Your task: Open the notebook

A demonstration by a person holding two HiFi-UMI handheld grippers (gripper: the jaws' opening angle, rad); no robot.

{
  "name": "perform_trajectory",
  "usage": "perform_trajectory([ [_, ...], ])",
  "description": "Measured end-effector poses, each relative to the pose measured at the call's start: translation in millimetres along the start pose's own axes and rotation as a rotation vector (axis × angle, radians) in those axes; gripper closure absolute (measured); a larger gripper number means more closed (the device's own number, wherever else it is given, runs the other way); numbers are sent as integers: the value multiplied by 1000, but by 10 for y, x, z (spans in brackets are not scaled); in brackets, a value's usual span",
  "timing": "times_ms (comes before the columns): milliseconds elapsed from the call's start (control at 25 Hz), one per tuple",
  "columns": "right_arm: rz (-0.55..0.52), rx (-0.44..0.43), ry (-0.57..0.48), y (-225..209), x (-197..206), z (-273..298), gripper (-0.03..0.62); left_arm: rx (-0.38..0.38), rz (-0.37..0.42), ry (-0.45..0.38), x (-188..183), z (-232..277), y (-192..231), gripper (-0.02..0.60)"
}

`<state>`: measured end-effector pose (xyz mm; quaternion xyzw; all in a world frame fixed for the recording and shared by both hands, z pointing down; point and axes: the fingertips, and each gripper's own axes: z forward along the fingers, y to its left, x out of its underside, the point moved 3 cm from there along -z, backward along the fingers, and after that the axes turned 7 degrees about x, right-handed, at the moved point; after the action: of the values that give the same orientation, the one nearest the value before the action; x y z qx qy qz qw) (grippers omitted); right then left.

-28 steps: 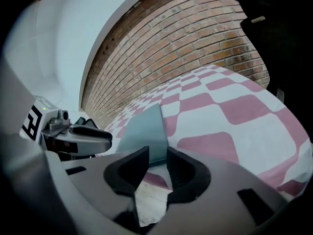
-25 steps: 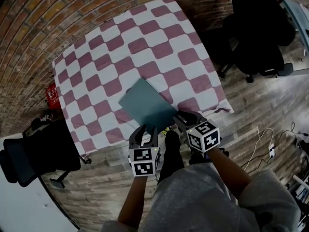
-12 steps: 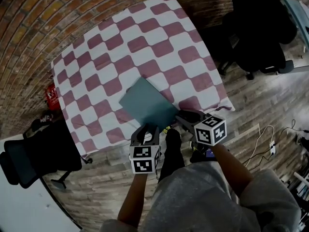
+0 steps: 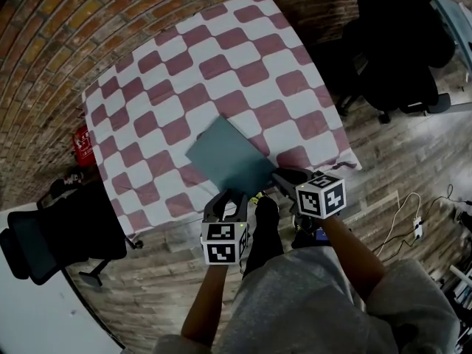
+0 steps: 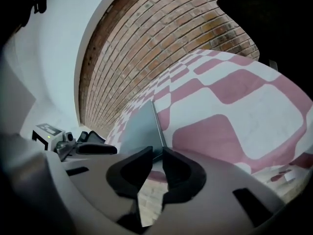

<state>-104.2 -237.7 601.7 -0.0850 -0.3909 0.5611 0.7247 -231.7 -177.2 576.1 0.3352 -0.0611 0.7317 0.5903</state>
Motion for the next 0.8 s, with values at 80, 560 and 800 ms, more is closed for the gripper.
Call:
perform_trajectory([
  [80,-1,25,25,2,-1,13,517,2,0,2,11,-2,0,436],
  [560,75,23,-12,101,-73,-109,559,-11,3,-27,-40,-151,39,436],
  [800,6,-45,-41,394,-184,-277,560,-54,-5,-64,-142,-404,219,436],
])
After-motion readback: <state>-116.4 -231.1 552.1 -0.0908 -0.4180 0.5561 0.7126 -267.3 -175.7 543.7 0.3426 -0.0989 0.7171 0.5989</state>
